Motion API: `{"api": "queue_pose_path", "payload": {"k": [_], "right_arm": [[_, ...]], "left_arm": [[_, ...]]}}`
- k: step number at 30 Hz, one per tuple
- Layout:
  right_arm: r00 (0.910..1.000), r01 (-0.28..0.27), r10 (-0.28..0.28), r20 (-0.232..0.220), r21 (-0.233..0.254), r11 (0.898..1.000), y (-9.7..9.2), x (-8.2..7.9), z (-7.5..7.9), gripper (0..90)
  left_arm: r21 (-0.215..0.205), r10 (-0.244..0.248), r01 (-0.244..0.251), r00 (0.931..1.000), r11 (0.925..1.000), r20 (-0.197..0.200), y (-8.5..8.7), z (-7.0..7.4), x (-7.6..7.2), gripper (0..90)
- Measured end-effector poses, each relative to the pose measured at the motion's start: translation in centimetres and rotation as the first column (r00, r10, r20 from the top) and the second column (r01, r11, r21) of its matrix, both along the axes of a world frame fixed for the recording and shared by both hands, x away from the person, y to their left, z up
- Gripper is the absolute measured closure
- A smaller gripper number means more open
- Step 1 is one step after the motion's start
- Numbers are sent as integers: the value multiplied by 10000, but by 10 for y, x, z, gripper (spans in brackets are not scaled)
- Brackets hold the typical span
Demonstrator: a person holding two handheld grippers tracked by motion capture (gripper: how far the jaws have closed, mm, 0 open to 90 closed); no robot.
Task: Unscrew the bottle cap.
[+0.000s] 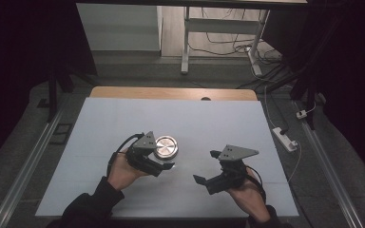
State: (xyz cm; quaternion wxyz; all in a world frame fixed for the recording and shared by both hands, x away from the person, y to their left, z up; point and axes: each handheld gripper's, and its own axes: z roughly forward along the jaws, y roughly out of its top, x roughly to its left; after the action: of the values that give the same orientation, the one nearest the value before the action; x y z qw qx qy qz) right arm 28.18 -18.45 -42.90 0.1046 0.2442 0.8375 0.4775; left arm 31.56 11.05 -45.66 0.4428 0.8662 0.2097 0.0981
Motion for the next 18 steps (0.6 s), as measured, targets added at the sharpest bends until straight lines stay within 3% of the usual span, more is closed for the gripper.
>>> {"api": "queue_pose_path", "payload": {"k": [8,12,18], "right_arm": [[9998,-75,70,-173,-310,9995,21,11,9,0],[10000,-26,25,-11,-540,9985,31,13,13,0],[9998,-216,217,31,-486,9986,45,17,20,0]], "left_arm": [[58,-29,29,10000,10000,3,0,-1,0,155],[97,-39,40,10000,9999,-14,-1,-2,0,155],[127,-2,2,10000,9999,-42,-3,-4,-1,155]]}}
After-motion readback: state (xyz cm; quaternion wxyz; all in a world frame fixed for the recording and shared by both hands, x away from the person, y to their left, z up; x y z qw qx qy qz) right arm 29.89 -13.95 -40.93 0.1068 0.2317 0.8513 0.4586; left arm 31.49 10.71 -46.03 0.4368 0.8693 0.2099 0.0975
